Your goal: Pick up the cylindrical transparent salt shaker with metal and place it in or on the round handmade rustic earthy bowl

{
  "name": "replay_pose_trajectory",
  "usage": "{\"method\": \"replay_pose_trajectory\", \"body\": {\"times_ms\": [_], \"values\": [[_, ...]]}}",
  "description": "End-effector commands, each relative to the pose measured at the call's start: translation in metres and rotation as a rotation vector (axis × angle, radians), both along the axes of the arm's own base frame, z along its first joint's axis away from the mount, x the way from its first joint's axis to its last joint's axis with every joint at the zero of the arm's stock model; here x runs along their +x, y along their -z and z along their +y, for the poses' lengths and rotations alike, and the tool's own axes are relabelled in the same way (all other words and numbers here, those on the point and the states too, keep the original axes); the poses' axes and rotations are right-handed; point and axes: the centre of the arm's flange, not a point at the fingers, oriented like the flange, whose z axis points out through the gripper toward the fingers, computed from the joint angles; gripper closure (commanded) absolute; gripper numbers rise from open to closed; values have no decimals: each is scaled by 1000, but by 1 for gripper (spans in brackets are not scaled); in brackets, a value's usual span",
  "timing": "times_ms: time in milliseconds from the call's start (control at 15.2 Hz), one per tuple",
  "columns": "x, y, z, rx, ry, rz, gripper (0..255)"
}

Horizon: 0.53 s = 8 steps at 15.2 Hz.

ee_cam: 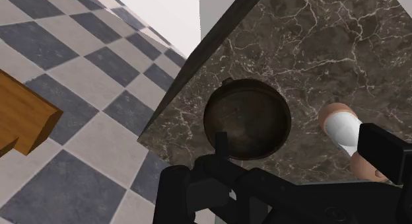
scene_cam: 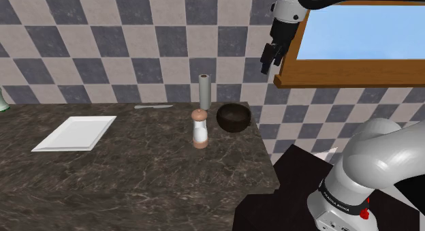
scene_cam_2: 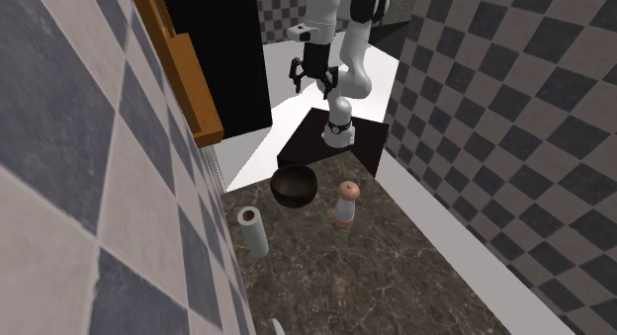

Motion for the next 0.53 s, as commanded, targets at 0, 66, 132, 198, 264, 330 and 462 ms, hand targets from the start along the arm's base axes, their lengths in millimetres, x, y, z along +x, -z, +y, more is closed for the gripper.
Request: {"method": "replay_pose_trajectory", "body": {"times_ms": [0, 66, 132, 198, 264, 330, 462], "values": [[0, 0, 0, 0, 0, 0, 0], [5, 8, 10, -4, 1, -5, 0], [10, 16, 19, -8, 2, -10, 0], [15, 23, 29, -12, 3, -15, 0], [21, 31, 39, -16, 4, -20, 0], [26, 39, 48, -20, 5, -25, 0], [36, 54, 67, -28, 7, -34, 0]]}}
